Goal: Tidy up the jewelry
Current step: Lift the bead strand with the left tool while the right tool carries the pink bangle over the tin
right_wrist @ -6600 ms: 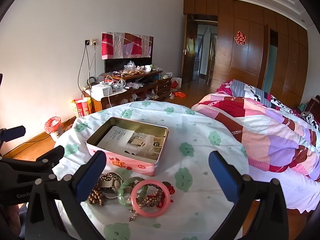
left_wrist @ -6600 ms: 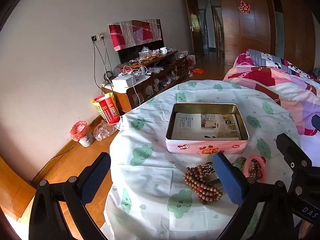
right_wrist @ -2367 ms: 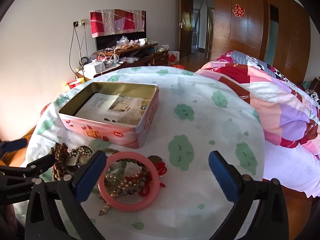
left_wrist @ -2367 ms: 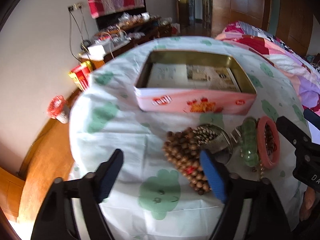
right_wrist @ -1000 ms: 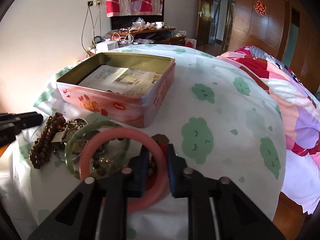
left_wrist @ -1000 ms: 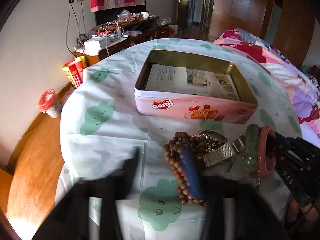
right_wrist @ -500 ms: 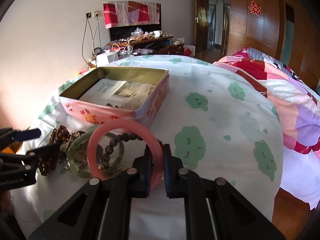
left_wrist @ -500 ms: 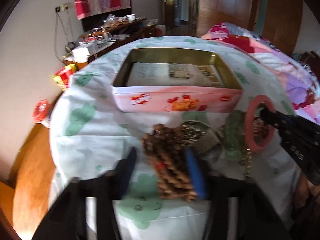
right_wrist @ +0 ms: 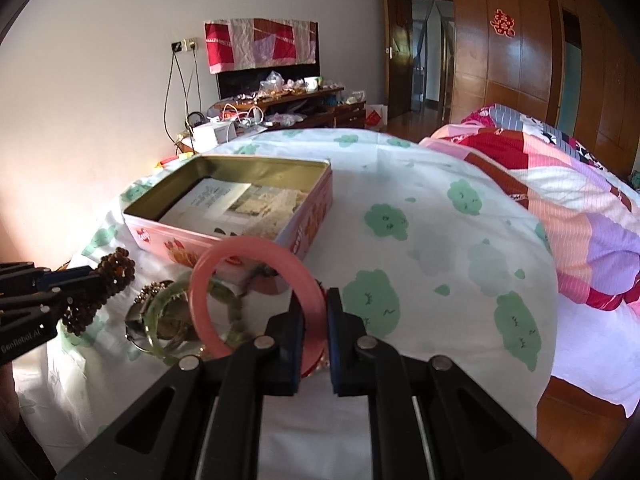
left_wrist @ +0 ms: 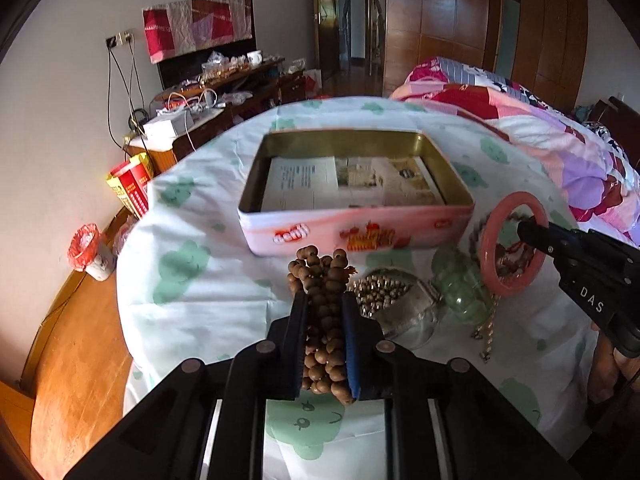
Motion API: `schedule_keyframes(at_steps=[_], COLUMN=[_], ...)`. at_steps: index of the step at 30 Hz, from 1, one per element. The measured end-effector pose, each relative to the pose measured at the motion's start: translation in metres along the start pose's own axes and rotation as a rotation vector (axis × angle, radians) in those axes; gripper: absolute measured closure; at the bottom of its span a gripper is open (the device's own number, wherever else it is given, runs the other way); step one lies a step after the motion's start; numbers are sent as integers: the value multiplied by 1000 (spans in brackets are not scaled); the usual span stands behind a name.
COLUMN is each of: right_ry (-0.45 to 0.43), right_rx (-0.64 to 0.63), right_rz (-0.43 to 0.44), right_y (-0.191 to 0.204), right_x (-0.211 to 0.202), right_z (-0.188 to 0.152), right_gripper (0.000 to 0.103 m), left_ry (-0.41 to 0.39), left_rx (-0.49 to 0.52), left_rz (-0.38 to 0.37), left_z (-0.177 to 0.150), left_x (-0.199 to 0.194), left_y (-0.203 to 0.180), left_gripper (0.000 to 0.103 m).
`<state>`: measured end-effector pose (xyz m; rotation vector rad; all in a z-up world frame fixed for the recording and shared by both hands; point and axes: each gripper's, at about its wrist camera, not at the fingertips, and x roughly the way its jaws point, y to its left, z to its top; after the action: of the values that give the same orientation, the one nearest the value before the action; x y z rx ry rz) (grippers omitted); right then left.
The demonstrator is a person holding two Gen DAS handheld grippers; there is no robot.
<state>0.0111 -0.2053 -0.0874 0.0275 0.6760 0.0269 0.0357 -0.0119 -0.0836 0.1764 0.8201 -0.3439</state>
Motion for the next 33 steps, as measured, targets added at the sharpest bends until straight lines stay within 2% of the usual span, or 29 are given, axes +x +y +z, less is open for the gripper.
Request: schedule_keyframes(at_steps=[16, 24, 33], right_ry=[-51, -65, -62], right_rx=[-1, -8, -16], right_rz=[21, 14, 43], right_y=[-1, -4, -3], right_x=[-17, -19, -14], right_z=[18, 34, 55], right_gripper=[91, 91, 91], left_ry=[-98, -118, -134], left_rx=[28, 45, 63], left_rz=[-1, 26, 35], left_z=[30, 47, 70], left_x=[-23, -16, -10], left_y=[6, 10, 14], left_gripper=[87, 87, 87])
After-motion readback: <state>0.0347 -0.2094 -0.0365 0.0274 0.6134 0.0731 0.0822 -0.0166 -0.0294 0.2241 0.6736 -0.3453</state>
